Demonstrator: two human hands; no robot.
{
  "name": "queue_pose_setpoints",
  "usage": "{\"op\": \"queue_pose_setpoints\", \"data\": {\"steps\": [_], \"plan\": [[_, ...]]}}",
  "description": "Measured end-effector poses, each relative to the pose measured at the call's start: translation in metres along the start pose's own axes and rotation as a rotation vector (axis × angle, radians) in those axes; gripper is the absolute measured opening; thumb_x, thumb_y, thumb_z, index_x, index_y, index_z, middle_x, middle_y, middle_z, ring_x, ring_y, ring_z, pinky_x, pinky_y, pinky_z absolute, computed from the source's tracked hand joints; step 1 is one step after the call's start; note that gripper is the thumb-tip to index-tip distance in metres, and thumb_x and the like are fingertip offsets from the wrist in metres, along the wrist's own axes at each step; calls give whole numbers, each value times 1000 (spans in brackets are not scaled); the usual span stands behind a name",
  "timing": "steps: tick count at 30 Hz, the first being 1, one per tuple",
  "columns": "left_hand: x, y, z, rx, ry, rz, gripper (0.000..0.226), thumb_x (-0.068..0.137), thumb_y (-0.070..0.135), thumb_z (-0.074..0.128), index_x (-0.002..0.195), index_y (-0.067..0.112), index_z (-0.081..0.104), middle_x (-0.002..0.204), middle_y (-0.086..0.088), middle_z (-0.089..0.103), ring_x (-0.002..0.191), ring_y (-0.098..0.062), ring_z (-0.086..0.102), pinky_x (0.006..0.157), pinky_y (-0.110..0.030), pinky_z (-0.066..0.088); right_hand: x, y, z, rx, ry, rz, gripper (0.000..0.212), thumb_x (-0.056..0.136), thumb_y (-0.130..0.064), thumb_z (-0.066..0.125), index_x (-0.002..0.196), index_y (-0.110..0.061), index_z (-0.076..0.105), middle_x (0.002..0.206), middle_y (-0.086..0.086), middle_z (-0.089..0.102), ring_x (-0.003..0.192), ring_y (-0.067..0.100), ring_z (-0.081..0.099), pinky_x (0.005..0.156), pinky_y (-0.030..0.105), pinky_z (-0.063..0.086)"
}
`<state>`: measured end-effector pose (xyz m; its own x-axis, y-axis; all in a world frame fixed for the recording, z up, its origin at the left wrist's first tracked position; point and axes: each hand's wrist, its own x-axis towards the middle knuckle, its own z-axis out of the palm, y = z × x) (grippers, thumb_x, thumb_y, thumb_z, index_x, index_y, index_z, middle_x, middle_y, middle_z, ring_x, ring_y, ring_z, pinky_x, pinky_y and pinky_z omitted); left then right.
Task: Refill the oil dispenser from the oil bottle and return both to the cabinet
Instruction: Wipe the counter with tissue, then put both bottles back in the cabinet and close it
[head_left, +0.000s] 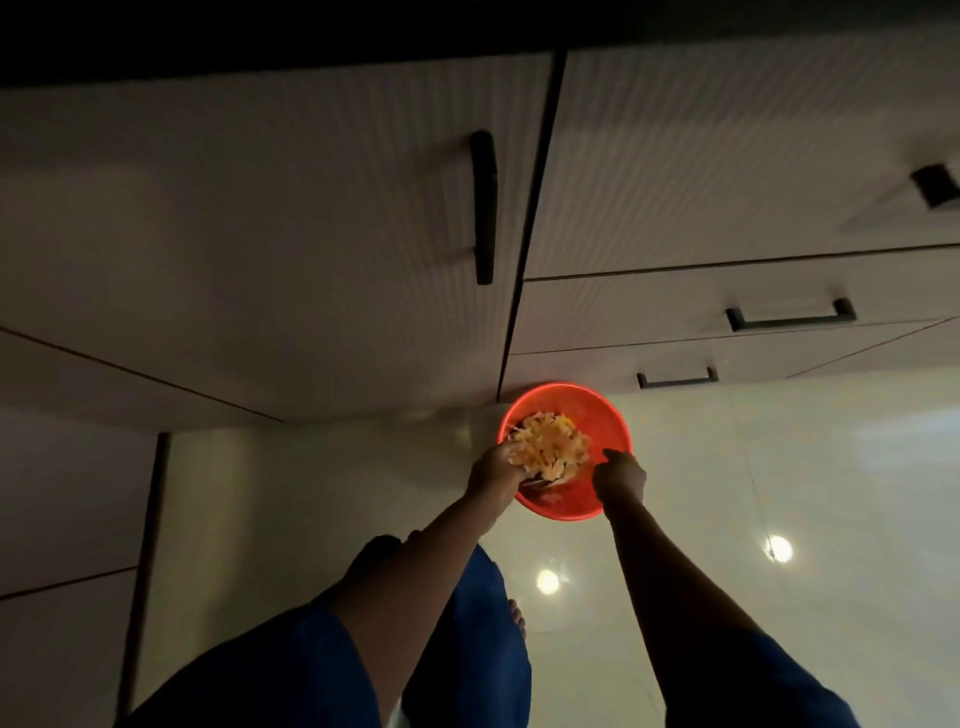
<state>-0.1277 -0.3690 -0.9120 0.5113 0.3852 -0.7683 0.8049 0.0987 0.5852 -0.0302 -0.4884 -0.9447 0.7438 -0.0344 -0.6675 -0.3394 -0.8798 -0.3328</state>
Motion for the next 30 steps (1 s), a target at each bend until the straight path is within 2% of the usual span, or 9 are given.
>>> {"op": "queue_pose_setpoints", "data": {"steps": [4,7,13,16,20,22,25,28,30], "plan": [[-22,6,-9,-21,17,-2,41,90,9,55,131,15,53,130,-6,56,118,-21,53,92,-26,44,-32,-2,-11,15,31,63,27,89,-9,50,108,-8,68,115,19,64,107,33,59,82,28,45],[-48,20,-18,-21,48,8,40,89,13,56,129,16,53,130,-5,57,117,-20,53,86,-23,43,-75,-15,-26,39,57,41,19,85,-12,56,94,-5,72,99,21,68,94,33,63,69,27,42],[-119,67,-49,-32,223,75,37,93,10,48,130,12,51,132,-5,55,121,-20,51,84,-18,37,-173,-50,-45,15,133,-365,31,98,-29,41,106,-14,66,91,13,71,81,30,67,66,35,54],[-158,78,-68,37,227,143,40,94,12,49,133,11,48,135,-7,52,124,-20,49,94,-18,36,-220,-73,-62,-42,134,-580,31,98,-27,42,118,-14,62,109,9,69,94,28,66,69,31,51],[-204,86,-104,110,329,229,41,96,17,47,136,12,44,139,-5,49,128,-17,47,105,-24,37,-273,-103,-89,-194,187,-859,41,87,-26,39,107,-6,69,105,11,71,91,26,70,61,31,56],[-228,95,-120,78,452,261,41,96,18,45,137,14,44,139,-4,49,128,-16,46,105,-24,37,-297,-121,-101,-286,200,-977,44,83,-26,37,106,-7,69,106,9,71,96,23,69,67,29,56],[-261,111,-145,-25,597,301,42,96,18,46,138,18,41,141,-1,46,128,-16,46,104,-28,41,-330,-154,-116,-327,194,-1139,47,92,-29,31,118,-8,63,121,8,64,112,23,61,89,31,46],[-282,129,-175,-90,692,375,47,95,16,48,140,22,37,144,-1,42,131,-15,42,105,-29,40,-351,-187,-124,-388,182,-1266,53,100,-35,19,116,-12,65,120,5,65,110,18,62,86,27,50],[-294,141,-202,-130,772,435,48,93,11,50,139,20,38,143,-2,43,131,-15,41,103,-24,39,-367,-213,-130,-403,167,-1346,50,97,-36,23,121,-14,61,127,3,59,117,15,57,91,26,47]]}}
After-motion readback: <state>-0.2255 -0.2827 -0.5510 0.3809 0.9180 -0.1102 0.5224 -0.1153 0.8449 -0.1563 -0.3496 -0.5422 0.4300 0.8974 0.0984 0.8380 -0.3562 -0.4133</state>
